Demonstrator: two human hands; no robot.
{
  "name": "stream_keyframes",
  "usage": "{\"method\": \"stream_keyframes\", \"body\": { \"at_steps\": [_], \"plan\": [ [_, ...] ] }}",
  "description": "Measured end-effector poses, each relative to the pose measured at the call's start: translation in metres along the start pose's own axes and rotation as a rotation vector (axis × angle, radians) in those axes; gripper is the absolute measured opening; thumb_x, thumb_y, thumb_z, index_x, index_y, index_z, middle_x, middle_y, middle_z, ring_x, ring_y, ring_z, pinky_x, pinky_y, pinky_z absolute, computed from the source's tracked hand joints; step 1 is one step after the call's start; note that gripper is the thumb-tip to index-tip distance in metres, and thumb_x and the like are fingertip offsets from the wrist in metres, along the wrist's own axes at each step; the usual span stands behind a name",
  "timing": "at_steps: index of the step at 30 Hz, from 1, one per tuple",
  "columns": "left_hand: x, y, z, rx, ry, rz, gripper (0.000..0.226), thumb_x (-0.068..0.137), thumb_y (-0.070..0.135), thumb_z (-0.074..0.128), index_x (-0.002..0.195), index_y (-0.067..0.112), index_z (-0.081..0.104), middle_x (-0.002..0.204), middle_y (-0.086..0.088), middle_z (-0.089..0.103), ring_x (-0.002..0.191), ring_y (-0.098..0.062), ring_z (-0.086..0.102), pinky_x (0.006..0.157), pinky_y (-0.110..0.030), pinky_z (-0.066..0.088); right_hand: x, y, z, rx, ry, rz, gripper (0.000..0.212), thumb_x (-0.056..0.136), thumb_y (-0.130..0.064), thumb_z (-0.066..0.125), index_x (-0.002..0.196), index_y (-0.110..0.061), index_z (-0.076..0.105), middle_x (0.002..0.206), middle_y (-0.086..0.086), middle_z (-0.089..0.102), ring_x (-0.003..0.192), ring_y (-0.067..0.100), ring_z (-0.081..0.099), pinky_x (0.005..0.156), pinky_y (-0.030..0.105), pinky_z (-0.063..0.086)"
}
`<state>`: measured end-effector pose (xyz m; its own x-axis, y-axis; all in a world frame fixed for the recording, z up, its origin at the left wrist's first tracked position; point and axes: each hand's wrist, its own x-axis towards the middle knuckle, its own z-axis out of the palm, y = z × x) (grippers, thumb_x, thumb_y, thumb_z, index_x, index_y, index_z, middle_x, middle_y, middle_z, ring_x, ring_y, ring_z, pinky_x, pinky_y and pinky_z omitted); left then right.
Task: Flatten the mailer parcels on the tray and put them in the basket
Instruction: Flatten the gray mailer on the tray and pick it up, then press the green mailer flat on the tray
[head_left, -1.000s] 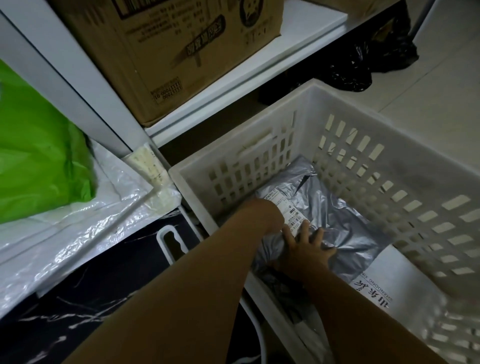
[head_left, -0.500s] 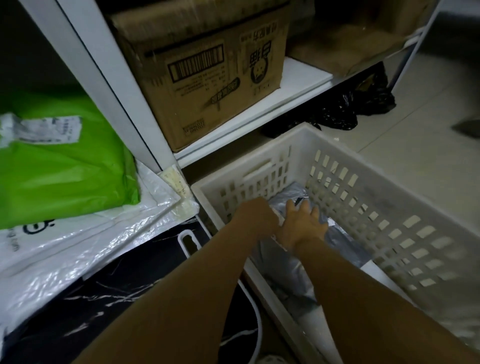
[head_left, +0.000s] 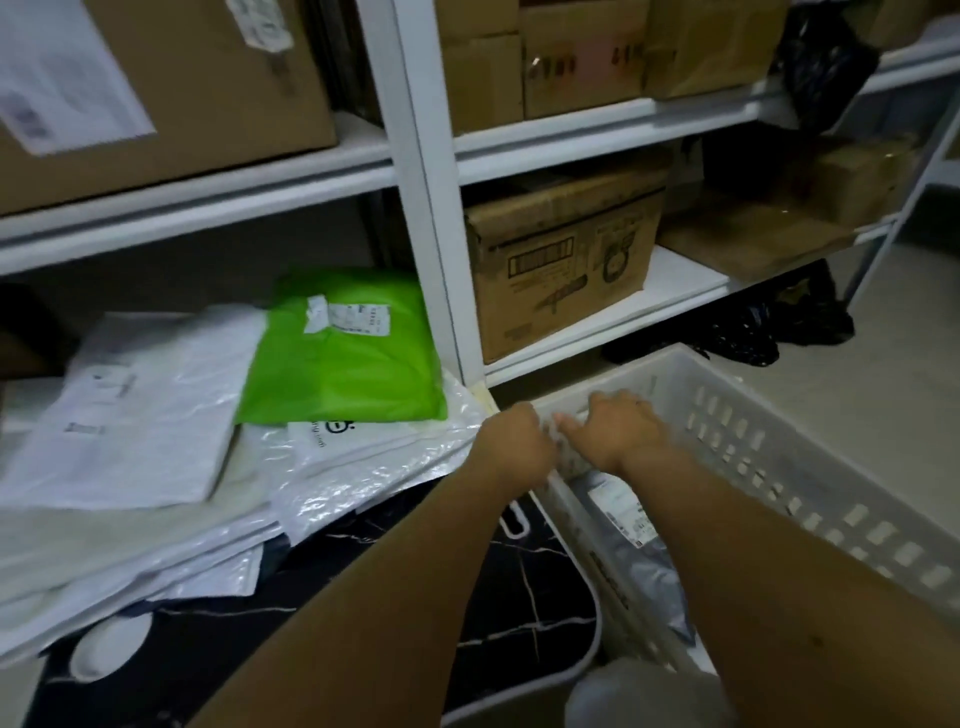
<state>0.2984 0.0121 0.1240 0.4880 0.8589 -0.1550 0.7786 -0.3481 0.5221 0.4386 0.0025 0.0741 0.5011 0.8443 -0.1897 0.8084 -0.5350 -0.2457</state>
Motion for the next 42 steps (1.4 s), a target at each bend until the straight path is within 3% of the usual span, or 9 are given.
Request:
{"method": "stream_keyframes", "body": {
  "at_steps": [7, 11, 18, 25, 28, 32, 36, 39, 42],
  "plan": [
    [-0.043, -0.077, -0.068, -0.037, 0.164, -0.129, 0.032, 0.096, 0.013, 0.043, 0.126, 0.002, 0.049, 0.129, -0.017, 0.055, 0.117, -0.031, 0.050, 0.084, -0.028, 0.036, -0.042, -0.115, 0.002, -0.117, -0.008, -0.308, 0.063, 0.097, -0.061, 0.026, 0.128, -0.015, 0.054, 0.136, 0.014, 0.050, 0.126, 0.034, 0.039, 0.102, 0.043, 0.037],
    [-0.064, -0.134, -0.094, -0.054, 0.229, -0.255, 0.033, 0.094, 0.010, 0.043, 0.126, 0.003, 0.048, 0.132, -0.017, 0.054, 0.122, -0.030, 0.048, 0.090, -0.028, 0.036, -0.061, -0.178, 0.021, -0.138, 0.012, -0.443, 0.052, 0.100, -0.052, 0.028, 0.120, -0.016, 0.059, 0.130, 0.013, 0.055, 0.124, 0.033, 0.042, 0.097, 0.041, 0.039],
    [-0.084, -0.218, -0.117, -0.150, 0.288, -0.432, 0.031, 0.091, 0.007, 0.043, 0.121, 0.001, 0.050, 0.126, -0.018, 0.056, 0.116, -0.031, 0.051, 0.087, -0.028, 0.038, -0.068, -0.254, 0.054, -0.183, 0.170, -0.622, 0.039, 0.101, -0.036, 0.033, 0.127, -0.016, 0.055, 0.133, 0.011, 0.043, 0.119, 0.031, 0.041, 0.093, 0.041, 0.043],
    [-0.075, -0.268, -0.107, -0.238, 0.252, -0.487, 0.021, 0.091, 0.004, 0.040, 0.109, 0.007, 0.048, 0.118, -0.015, 0.055, 0.103, -0.027, 0.050, 0.076, -0.023, 0.032, -0.048, -0.302, 0.085, -0.334, 0.199, -0.674, 0.042, 0.101, -0.038, 0.030, 0.134, -0.025, 0.051, 0.161, 0.002, 0.004, 0.144, 0.030, 0.013, 0.112, 0.051, 0.022],
    [-0.072, -0.279, -0.100, -0.264, 0.241, -0.516, 0.025, 0.092, 0.005, 0.039, 0.114, 0.008, 0.049, 0.109, -0.011, 0.052, 0.093, -0.021, 0.045, 0.075, -0.024, 0.033, -0.039, -0.317, 0.090, -0.425, 0.206, -0.664, 0.042, 0.099, -0.034, 0.031, 0.134, -0.023, 0.051, 0.161, 0.003, 0.006, 0.141, 0.029, 0.018, 0.109, 0.049, 0.025],
    [-0.069, -0.287, -0.092, -0.275, 0.217, -0.534, 0.030, 0.093, 0.008, 0.039, 0.122, 0.005, 0.049, 0.119, -0.014, 0.056, 0.104, -0.027, 0.052, 0.078, -0.025, 0.036, -0.031, -0.324, 0.090, -0.536, 0.205, -0.624, 0.045, 0.094, -0.022, 0.034, 0.137, -0.016, 0.047, 0.153, 0.003, 0.024, 0.129, 0.027, 0.029, 0.098, 0.045, 0.031],
    [-0.071, -0.285, -0.095, -0.285, 0.226, -0.507, 0.017, 0.093, 0.006, 0.039, 0.106, 0.012, 0.047, 0.097, -0.005, 0.051, 0.087, -0.018, 0.044, 0.070, -0.024, 0.035, -0.038, -0.319, 0.086, -0.390, 0.268, -0.593, 0.048, 0.091, -0.015, 0.037, 0.139, -0.010, 0.039, 0.142, 0.003, 0.033, 0.120, 0.025, 0.037, 0.092, 0.039, 0.035],
    [-0.075, -0.276, -0.101, -0.309, 0.251, -0.480, 0.011, 0.092, 0.004, 0.038, 0.099, 0.012, 0.042, 0.078, 0.005, 0.039, 0.073, -0.011, 0.041, 0.054, -0.018, 0.030, -0.047, -0.314, 0.070, -0.187, 0.346, -0.523, 0.049, 0.089, -0.010, 0.041, 0.138, -0.005, 0.037, 0.141, 0.005, 0.028, 0.108, 0.027, 0.043, 0.084, 0.039, 0.041],
    [-0.083, -0.258, -0.108, -0.322, 0.268, -0.429, 0.011, 0.092, 0.003, 0.038, 0.099, 0.010, 0.042, 0.076, 0.005, 0.038, 0.082, -0.017, 0.044, 0.055, -0.018, 0.031, -0.054, -0.302, 0.046, -0.014, 0.376, -0.464, 0.060, 0.088, -0.003, 0.044, 0.144, 0.000, 0.025, 0.151, 0.005, 0.016, 0.104, 0.031, 0.047, 0.082, 0.040, 0.042]
  ]
}}
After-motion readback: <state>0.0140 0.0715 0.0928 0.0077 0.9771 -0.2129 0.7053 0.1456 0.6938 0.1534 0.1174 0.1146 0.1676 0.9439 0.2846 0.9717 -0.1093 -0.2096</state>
